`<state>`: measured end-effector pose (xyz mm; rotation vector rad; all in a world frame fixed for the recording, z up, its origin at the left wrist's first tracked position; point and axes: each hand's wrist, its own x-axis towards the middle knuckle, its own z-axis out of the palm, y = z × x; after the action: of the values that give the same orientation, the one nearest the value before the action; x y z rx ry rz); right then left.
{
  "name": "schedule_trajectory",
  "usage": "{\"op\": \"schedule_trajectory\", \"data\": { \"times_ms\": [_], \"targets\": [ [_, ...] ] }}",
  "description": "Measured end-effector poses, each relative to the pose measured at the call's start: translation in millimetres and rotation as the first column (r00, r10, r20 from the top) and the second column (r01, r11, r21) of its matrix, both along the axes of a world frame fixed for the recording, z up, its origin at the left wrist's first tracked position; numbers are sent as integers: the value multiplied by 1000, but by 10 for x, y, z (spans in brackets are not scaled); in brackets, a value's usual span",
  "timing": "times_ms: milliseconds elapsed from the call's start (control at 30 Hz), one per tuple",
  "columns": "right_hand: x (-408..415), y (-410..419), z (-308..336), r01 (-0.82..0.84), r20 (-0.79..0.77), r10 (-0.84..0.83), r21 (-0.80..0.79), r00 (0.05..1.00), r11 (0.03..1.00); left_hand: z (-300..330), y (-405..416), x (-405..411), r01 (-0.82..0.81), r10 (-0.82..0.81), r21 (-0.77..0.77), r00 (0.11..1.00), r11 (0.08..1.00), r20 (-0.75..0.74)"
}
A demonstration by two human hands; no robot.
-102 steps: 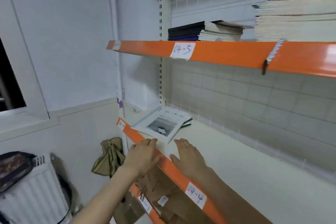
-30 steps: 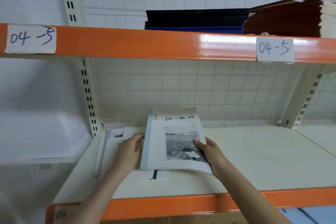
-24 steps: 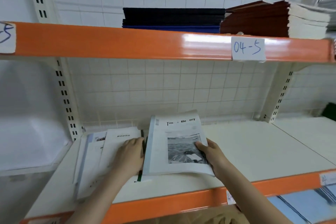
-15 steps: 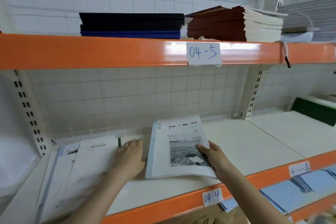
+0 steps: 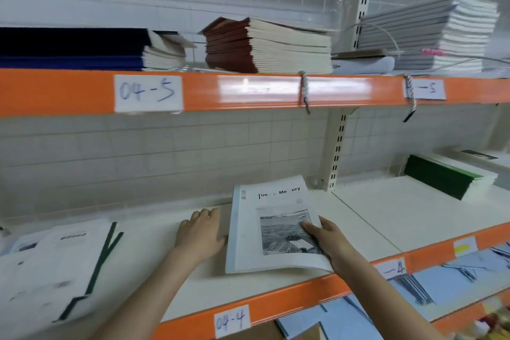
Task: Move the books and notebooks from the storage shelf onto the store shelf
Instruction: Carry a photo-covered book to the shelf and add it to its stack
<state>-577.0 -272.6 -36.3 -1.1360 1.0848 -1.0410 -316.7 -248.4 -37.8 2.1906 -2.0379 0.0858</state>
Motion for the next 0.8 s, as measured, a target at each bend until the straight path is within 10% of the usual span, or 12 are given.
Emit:
{"op": "schedule_trajectory", "data": {
  "times_ms": [800],
  "targets": [
    [-3015, -402, -160, 257, 41, -262, 92, 964, 962, -101, -1114, -3077, 292, -289, 59, 955, 954, -64]
  ]
}}
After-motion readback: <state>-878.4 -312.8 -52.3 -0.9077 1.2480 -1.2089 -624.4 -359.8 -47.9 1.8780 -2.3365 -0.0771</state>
